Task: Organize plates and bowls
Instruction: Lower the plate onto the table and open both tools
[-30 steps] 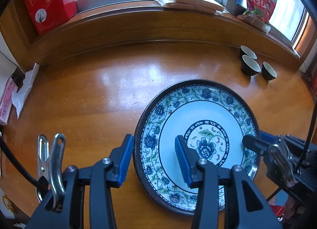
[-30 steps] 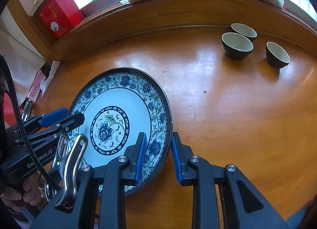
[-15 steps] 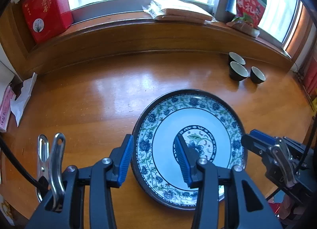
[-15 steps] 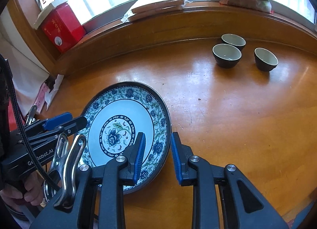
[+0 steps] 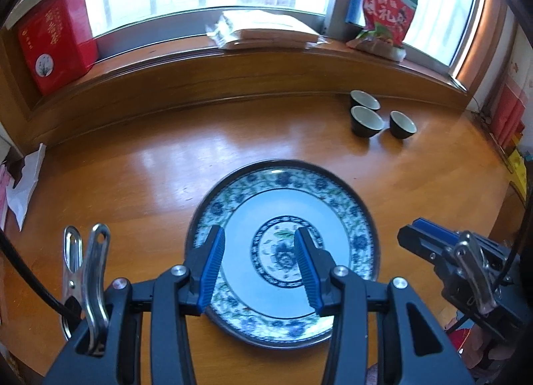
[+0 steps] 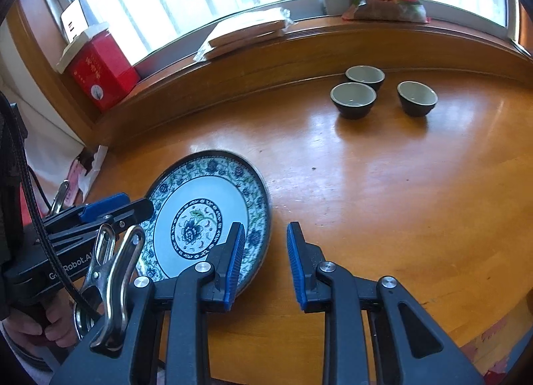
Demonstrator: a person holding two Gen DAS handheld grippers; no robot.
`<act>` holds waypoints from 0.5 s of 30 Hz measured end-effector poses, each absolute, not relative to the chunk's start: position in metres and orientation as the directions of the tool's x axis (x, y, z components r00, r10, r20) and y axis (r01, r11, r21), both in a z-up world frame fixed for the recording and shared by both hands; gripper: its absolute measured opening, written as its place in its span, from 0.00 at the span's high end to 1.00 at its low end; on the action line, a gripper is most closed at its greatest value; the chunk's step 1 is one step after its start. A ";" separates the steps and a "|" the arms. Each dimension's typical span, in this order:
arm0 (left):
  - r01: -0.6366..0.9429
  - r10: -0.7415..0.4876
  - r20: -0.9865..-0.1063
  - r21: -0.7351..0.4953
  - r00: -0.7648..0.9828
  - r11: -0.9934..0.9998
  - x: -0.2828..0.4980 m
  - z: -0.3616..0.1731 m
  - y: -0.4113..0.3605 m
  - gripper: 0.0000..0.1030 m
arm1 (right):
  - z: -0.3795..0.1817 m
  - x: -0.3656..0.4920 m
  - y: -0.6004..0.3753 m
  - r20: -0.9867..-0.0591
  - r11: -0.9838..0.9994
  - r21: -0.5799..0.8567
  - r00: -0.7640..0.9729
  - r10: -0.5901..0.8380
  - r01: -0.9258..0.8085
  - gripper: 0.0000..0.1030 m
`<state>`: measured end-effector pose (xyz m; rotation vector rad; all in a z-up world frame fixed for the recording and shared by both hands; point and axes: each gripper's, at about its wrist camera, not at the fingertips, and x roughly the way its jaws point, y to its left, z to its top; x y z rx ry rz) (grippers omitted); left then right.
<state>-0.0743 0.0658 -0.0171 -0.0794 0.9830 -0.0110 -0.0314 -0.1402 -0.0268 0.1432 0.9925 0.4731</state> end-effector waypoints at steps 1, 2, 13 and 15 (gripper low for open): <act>-0.021 -0.050 -0.830 -0.075 0.556 0.997 -0.073 -0.016 0.062 0.56 | -0.026 -0.031 -0.144 -0.769 0.890 0.332 0.457 0.447 -0.312 0.73; -0.017 -0.055 -0.828 -0.077 0.557 0.997 -0.072 -0.015 0.059 0.56 | -0.025 -0.029 -0.148 -0.767 0.890 0.336 0.459 0.449 -0.308 0.73; 0.004 -0.097 -0.825 -0.115 0.557 0.993 -0.045 -0.008 0.006 0.56 | -0.017 -0.004 -0.200 -0.760 0.890 0.345 0.468 0.451 -0.298 0.73; 0.008 -0.105 -0.827 -0.121 0.553 0.993 -0.037 -0.007 -0.007 0.56 | -0.018 0.002 -0.210 -0.760 0.891 0.348 0.468 0.451 -0.293 0.73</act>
